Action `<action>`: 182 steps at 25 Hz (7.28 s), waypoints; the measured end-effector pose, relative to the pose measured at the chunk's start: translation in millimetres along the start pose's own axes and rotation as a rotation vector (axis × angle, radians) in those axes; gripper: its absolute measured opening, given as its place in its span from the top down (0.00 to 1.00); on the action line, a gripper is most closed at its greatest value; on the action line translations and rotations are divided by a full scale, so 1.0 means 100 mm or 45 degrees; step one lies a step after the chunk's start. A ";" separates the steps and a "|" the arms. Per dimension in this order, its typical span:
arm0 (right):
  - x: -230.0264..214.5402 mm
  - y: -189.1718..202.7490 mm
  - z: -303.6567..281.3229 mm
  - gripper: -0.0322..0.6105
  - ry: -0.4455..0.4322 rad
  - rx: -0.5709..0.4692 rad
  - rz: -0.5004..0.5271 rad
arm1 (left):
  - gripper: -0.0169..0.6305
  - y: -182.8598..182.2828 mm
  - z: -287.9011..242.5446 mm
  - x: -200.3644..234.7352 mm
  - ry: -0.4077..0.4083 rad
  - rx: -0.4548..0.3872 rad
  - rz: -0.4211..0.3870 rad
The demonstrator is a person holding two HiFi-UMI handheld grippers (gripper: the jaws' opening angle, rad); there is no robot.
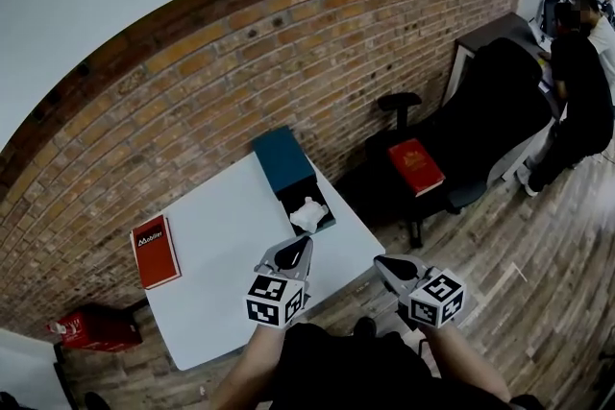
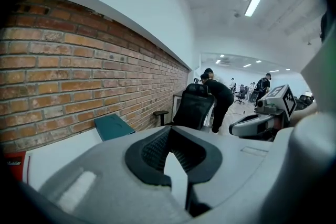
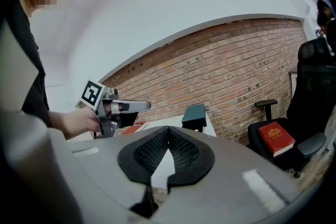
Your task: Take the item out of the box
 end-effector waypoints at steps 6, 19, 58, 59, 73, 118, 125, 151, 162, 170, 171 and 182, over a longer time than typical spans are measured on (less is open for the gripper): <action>-0.18 -0.04 -0.28 0.95 -0.013 0.035 -0.021 | 0.97 0.09 -0.18 0.28 -0.035 0.039 0.030; -0.26 -0.31 -1.28 0.95 0.005 0.093 -0.040 | 0.96 0.29 -0.69 1.07 0.111 0.145 0.051; -1.20 -0.24 -1.23 0.95 -0.102 0.170 -0.218 | 0.77 1.34 -1.70 1.27 -0.032 0.712 -0.312; -1.21 -0.24 -1.22 0.95 -0.101 0.168 -0.220 | 0.77 1.35 -1.71 1.27 -0.035 0.717 -0.319; -1.27 -0.31 -1.14 0.95 -0.064 0.153 -0.240 | 0.86 1.43 -1.79 1.32 -0.054 0.758 -0.346; -1.17 -0.25 -1.24 0.95 -0.034 0.127 -0.304 | 0.53 1.36 -1.61 1.46 -0.047 0.670 0.004; -1.08 -0.13 -1.26 0.95 -0.011 0.112 -0.337 | 0.90 1.41 -1.64 1.36 -0.022 0.639 -0.109; -0.52 -0.13 -0.97 0.95 0.116 0.134 -0.221 | 0.95 0.81 -1.13 1.32 0.004 0.263 -0.200; -1.17 -0.60 -0.76 0.95 -0.109 0.094 -0.070 | 0.95 0.33 -1.17 1.11 -0.210 0.199 -0.040; -1.40 -0.84 -0.67 0.95 -0.394 0.131 0.127 | 0.95 -0.11 -1.17 0.82 -0.383 0.117 0.048; -1.42 -0.87 -0.67 0.95 -0.418 0.129 0.127 | 0.95 -0.16 -1.16 0.78 -0.394 0.102 0.060; -1.46 -1.47 -0.80 0.95 -0.587 0.039 0.217 | 0.95 -0.81 -0.71 0.66 -0.463 -0.101 0.055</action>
Point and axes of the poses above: the fingertips, and each gripper's own axes: z backward along the fingers, x to its left, y out of its underside, the point moved 5 cm from there along z, backward along the fingers, and after that the axes turned 9 degrees about -y, right-handed, at the moved point
